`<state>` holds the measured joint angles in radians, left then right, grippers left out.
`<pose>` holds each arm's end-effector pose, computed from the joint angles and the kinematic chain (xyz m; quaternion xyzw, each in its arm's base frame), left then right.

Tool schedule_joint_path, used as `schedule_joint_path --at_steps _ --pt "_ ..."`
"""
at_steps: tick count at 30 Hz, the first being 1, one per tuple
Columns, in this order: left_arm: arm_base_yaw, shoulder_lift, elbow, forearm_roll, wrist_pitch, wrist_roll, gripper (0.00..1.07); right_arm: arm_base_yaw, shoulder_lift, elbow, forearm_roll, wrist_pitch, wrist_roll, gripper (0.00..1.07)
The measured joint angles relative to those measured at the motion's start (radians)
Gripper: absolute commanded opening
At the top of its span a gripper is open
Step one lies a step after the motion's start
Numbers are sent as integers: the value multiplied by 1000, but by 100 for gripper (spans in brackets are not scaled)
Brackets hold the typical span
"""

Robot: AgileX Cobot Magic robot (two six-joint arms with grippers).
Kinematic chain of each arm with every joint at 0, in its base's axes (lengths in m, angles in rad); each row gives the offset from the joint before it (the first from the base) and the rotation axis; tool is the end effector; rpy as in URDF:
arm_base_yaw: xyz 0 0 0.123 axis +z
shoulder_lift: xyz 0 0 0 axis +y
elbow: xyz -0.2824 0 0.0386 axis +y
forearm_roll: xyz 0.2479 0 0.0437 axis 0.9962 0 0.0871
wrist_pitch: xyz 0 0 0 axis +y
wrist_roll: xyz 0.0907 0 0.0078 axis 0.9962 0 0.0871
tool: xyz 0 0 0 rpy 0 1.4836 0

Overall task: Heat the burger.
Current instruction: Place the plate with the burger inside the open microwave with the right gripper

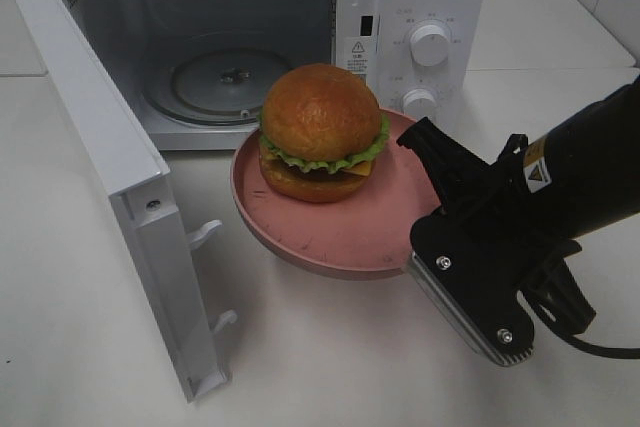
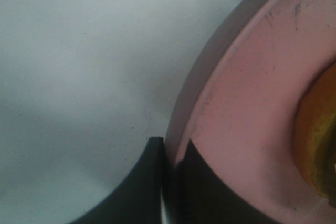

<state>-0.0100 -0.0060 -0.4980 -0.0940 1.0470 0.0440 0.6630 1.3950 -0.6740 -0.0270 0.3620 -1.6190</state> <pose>-0.0052 -0.0074 0.2780 0.0245 0.8473 -0.0380 0.5292 0.2000 0.1551 0.2005 -0.8761 0.3898 -0.1377 0.2480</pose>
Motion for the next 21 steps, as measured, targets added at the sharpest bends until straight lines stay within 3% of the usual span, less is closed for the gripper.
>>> schedule_joint_path --at_steps 21 --pt "0 0 0 0 0 0 96 0 84 -103 -47 12 52 0"
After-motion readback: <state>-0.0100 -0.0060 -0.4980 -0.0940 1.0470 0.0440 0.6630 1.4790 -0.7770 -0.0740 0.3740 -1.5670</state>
